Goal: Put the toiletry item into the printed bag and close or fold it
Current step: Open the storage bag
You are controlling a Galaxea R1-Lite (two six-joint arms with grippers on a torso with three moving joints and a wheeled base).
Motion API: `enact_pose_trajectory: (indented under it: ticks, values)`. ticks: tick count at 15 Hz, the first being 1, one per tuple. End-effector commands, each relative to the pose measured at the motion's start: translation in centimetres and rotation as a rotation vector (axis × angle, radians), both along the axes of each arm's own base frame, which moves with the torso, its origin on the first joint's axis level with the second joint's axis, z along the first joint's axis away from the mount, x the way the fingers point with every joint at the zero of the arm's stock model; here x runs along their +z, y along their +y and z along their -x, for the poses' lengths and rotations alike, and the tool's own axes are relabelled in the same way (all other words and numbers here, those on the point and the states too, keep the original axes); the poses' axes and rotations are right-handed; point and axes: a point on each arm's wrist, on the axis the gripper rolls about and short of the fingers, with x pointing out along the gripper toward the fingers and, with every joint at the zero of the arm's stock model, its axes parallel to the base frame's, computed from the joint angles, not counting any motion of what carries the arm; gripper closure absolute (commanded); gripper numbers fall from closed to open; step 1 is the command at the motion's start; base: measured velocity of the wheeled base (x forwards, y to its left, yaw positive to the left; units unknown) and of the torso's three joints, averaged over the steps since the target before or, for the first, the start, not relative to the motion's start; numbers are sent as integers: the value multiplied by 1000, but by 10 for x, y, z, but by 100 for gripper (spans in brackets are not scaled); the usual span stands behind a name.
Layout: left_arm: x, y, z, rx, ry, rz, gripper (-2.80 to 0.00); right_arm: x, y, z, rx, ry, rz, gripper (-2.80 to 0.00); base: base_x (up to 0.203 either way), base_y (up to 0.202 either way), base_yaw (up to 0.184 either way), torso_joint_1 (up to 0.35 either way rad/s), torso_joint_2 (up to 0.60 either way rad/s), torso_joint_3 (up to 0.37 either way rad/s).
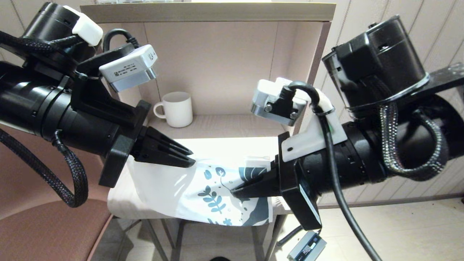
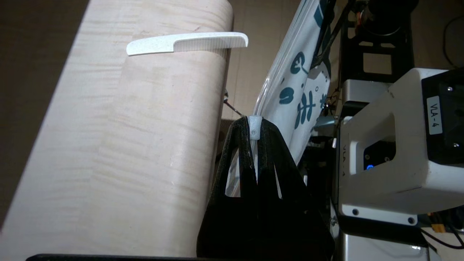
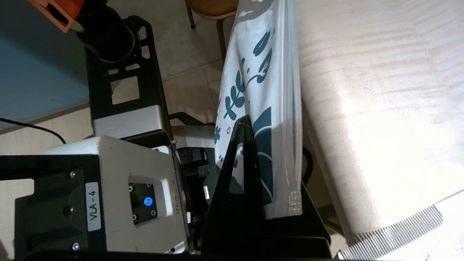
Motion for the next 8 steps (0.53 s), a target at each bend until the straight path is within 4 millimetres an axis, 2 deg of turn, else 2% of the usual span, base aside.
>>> enact_pose_trajectory:
  ticks: [1,8]
  values:
    - [1,3,1,7,-1,1,0,5,-10,4,-13,-14,-12,0,0,0,0,0,0,0]
    - [-6,19,-3,63,17,-6,0,10,-26,12,-30,-31,-27,0,0,0,0,0,0,0]
